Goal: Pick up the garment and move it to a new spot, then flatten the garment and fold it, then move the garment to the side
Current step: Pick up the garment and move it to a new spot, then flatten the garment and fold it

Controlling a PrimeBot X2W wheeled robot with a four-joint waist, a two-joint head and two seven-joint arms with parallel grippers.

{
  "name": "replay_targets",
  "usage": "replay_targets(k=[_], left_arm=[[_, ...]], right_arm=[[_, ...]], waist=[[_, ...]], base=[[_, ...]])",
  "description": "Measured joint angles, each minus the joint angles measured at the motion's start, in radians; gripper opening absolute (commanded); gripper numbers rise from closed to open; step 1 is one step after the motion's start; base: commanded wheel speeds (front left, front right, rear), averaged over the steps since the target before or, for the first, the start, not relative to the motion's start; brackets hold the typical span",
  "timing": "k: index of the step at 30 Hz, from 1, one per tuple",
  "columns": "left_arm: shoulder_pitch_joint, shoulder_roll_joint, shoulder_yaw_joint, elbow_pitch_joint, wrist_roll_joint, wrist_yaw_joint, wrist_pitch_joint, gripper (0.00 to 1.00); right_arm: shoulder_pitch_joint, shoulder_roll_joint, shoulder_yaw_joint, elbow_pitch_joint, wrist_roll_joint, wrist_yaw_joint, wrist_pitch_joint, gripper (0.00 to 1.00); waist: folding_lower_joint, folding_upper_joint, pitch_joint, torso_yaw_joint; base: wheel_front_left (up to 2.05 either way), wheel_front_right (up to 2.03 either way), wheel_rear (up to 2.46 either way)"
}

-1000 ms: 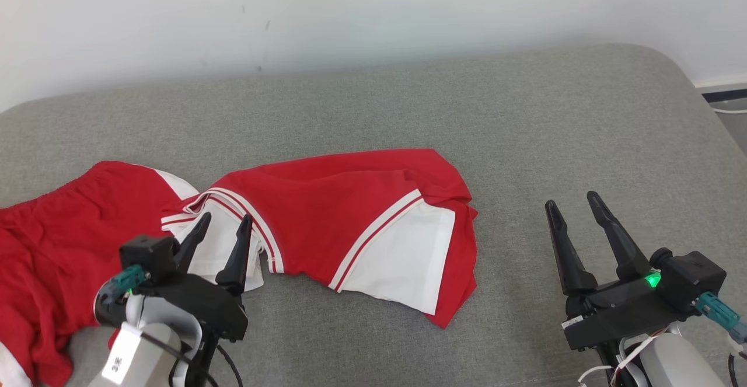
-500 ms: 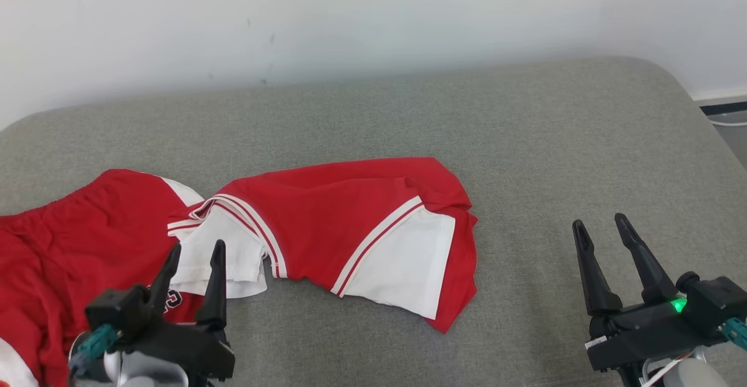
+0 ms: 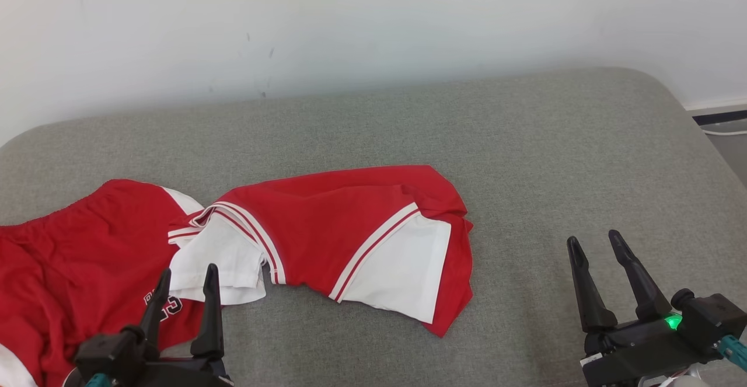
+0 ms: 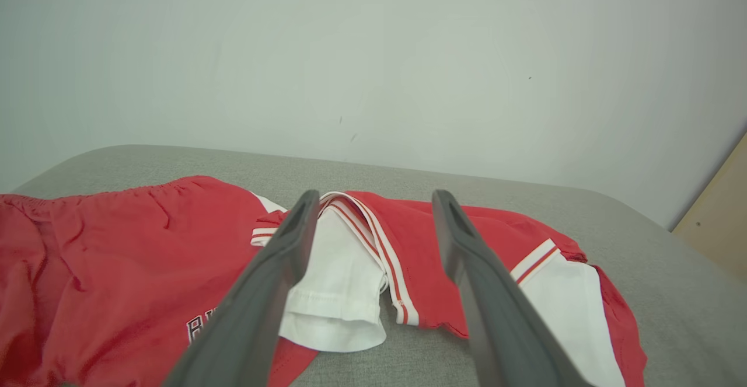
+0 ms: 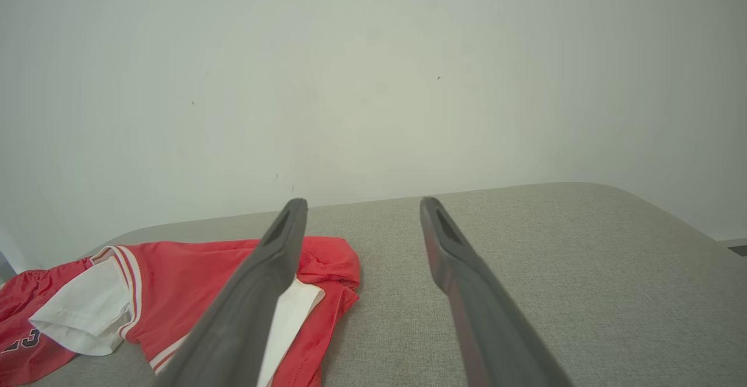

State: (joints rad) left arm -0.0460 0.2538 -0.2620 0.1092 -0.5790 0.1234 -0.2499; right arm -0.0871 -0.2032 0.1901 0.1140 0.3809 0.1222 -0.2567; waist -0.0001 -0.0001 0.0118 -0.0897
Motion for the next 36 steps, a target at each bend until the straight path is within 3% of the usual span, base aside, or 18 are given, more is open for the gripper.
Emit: replay_targets(k=[27,36], left_arm=[[0.036,-0.042,0.069,-0.057,0.098,0.000,0.000,1.00],[0.033,-0.059,0.023,-0.050,0.123,-0.037,0.000,1.00]], right_arm=[[0.009,0.000,-0.004,-0.014,0.000,0.001,0.000,1.00],[-0.004,0.006,0.005,-0.014,0.000,0.001,0.000,1.00]], waist=[[0.0001,0.0000,0.009,0.004],[0.0000,0.0001,0.025,-0.009]], base=[[0.00,0.00,0.00],[0.00,0.00,0.00]])
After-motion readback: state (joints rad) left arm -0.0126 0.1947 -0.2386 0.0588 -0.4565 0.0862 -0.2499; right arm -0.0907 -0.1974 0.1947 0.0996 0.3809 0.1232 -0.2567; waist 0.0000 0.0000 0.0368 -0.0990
